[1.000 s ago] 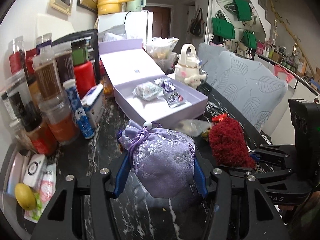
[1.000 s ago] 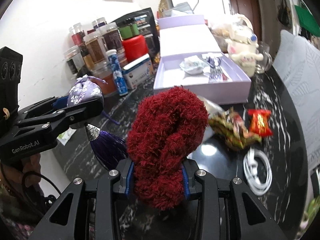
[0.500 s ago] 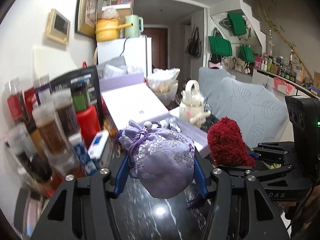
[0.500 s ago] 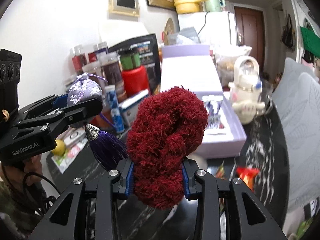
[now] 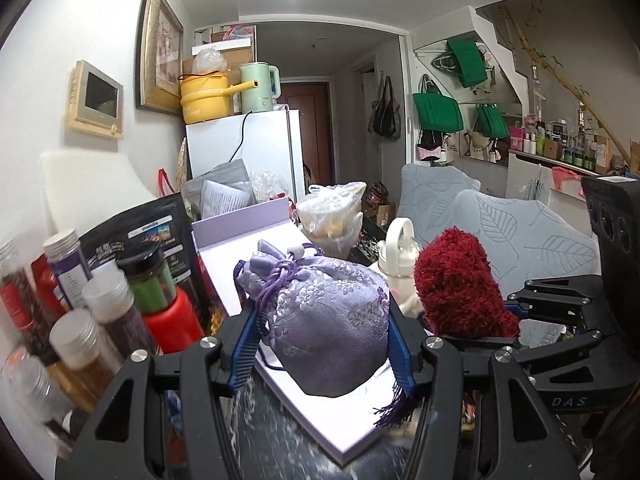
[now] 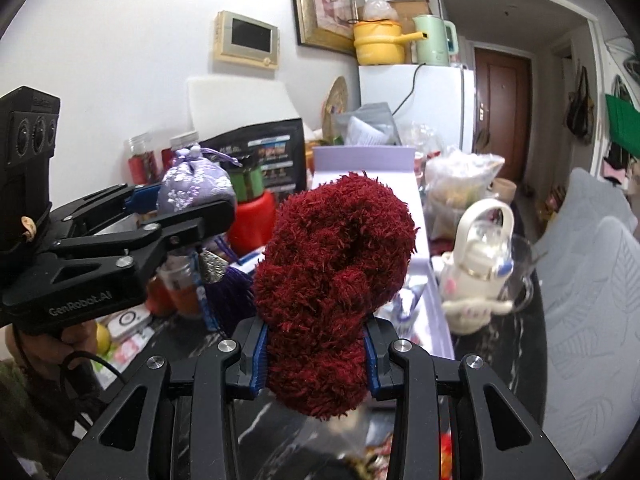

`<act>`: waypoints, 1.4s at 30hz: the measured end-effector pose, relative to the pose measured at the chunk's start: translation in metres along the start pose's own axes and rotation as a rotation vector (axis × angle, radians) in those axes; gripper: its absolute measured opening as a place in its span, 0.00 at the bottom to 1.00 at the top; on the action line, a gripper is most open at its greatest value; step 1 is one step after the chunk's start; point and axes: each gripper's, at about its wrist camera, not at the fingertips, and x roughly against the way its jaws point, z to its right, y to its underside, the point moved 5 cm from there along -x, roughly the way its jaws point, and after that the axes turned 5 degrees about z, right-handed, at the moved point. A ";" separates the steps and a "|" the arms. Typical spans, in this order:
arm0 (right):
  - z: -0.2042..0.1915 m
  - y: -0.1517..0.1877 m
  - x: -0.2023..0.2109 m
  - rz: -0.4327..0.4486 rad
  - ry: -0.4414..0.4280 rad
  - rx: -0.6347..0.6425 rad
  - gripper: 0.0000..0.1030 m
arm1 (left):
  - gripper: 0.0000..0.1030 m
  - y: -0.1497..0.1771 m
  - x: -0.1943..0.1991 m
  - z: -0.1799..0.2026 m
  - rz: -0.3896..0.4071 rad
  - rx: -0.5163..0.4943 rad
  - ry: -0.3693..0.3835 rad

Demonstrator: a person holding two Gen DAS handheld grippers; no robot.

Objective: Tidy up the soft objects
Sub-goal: 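Carry the red plush and lilac sachet in both grippers over the box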

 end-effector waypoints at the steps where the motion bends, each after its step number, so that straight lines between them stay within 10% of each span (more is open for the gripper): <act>1: 0.003 -0.004 -0.003 0.006 0.003 0.000 0.35 | 0.54 -0.001 -0.004 -0.001 0.000 0.001 0.001; 42: 0.081 0.035 -0.162 -0.241 0.068 -0.047 0.39 | 0.54 0.085 -0.187 -0.018 -0.355 -0.016 -0.024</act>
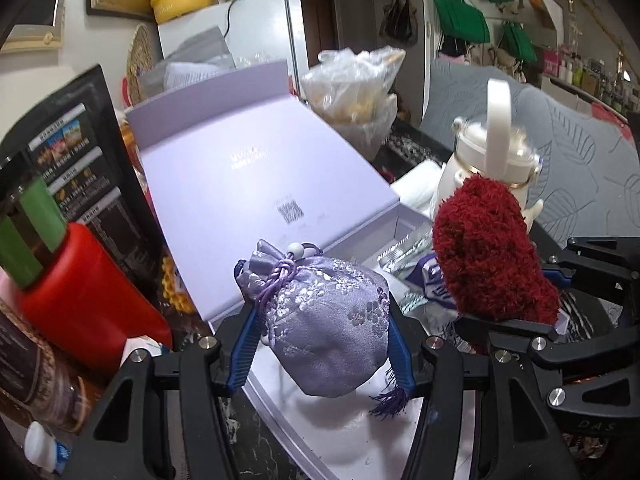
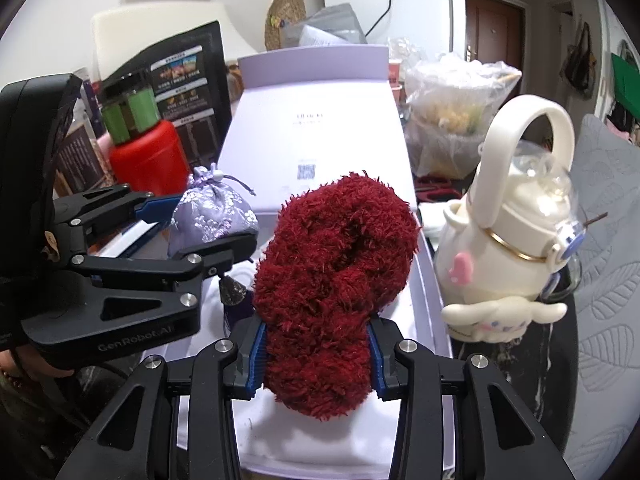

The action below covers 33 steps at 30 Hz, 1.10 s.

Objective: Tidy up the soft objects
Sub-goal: 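Carry the red plush and lilac sachet in both grippers over the box, then open both grippers to drop the plush and sachet into the box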

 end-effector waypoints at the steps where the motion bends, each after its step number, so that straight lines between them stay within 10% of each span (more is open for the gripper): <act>1: -0.001 0.001 -0.001 -0.003 -0.001 0.000 0.39 | 0.54 0.001 -0.003 0.000 -0.007 -0.001 -0.003; 15: 0.005 0.011 -0.019 -0.074 0.011 -0.017 0.59 | 0.61 0.017 -0.034 -0.009 -0.166 0.085 0.014; 19: 0.007 0.014 -0.018 -0.080 0.024 -0.020 0.65 | 0.78 0.017 -0.033 -0.013 -0.164 0.085 -0.037; 33: 0.011 0.011 0.018 -0.030 0.081 -0.034 0.66 | 0.79 0.005 0.009 -0.005 -0.079 0.044 -0.090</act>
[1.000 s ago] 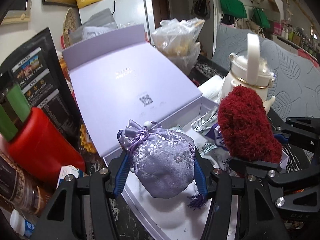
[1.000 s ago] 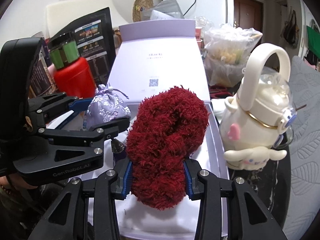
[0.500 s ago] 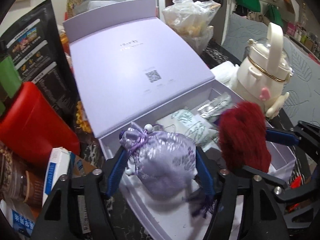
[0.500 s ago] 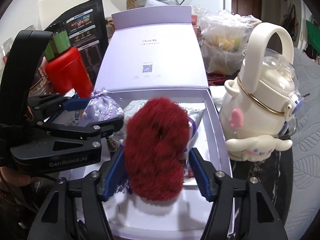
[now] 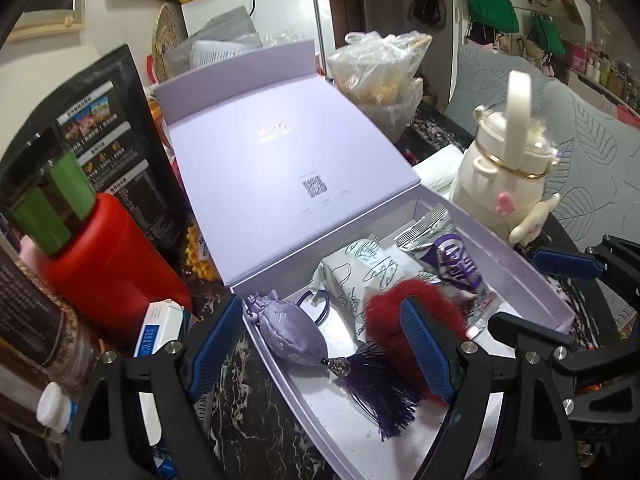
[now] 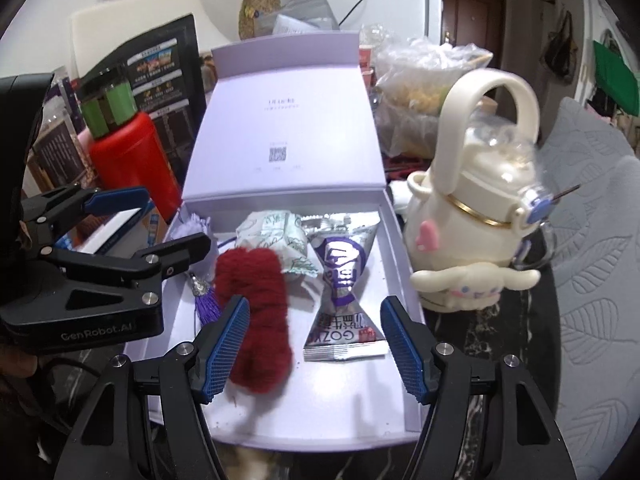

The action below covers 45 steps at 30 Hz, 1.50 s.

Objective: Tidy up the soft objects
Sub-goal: 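Open both grippers to drop the plush and sachet into the box, then move both tools back over the remaining items on the table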

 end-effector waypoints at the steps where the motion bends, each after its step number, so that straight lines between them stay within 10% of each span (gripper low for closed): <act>1: 0.000 -0.001 0.004 0.008 0.002 0.001 0.66 | 0.79 -0.001 0.004 0.000 0.007 0.000 0.002; 36: -0.036 -0.003 0.159 0.265 0.044 0.026 0.69 | 0.80 -0.009 0.177 0.013 0.286 0.013 0.010; 45: -0.048 0.016 0.190 0.300 0.063 0.022 0.73 | 0.97 0.014 0.212 0.018 0.339 0.011 0.013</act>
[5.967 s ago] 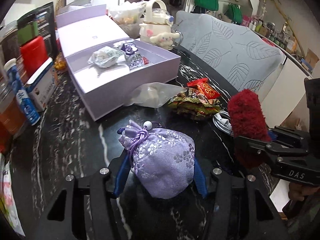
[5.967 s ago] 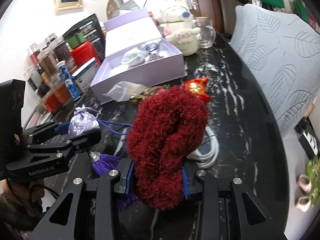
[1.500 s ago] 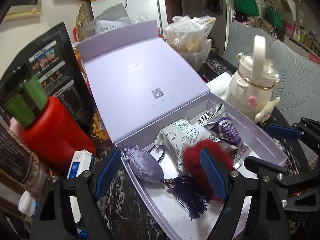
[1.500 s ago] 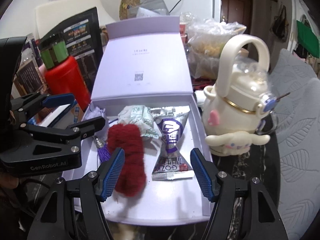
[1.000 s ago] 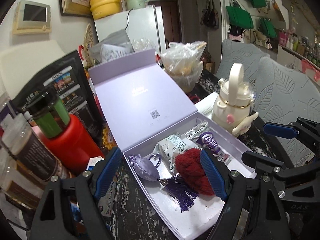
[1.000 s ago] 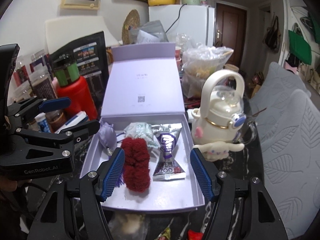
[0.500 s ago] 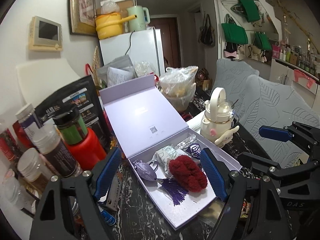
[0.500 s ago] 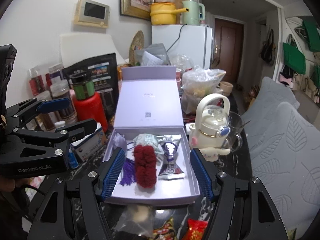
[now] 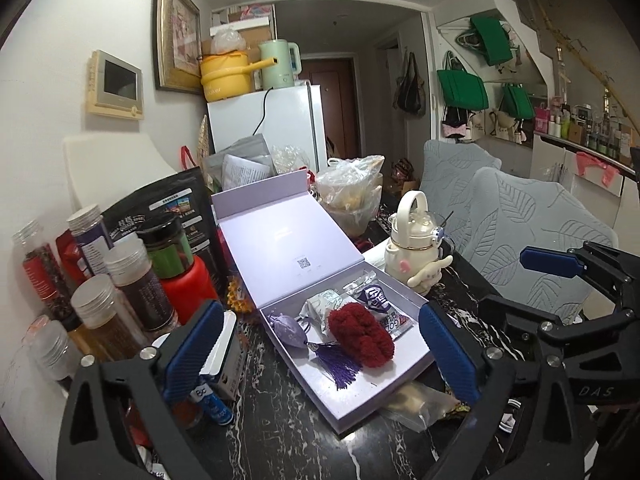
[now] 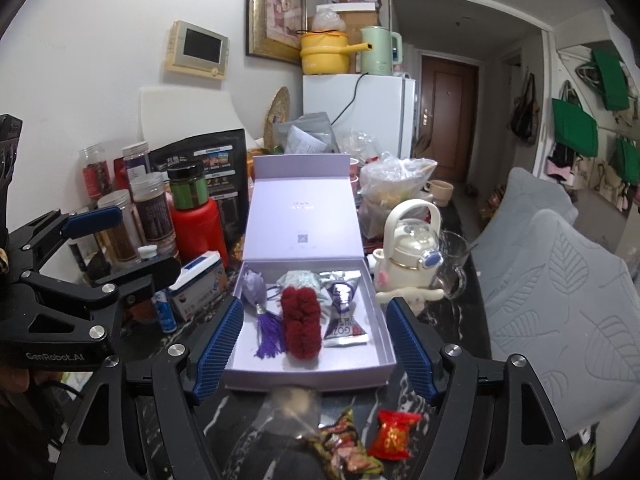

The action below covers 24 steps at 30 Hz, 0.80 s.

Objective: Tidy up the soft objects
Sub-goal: 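Move both tools back over the remaining items on the table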

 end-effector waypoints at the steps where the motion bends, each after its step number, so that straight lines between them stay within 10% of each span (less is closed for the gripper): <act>1: -0.002 0.002 0.005 0.003 0.001 0.000 0.74 | 0.97 0.001 0.004 0.000 0.003 0.001 0.002; 24: -0.012 0.064 0.072 -0.007 0.104 -0.070 0.79 | 0.97 0.050 0.066 0.015 0.005 0.025 0.084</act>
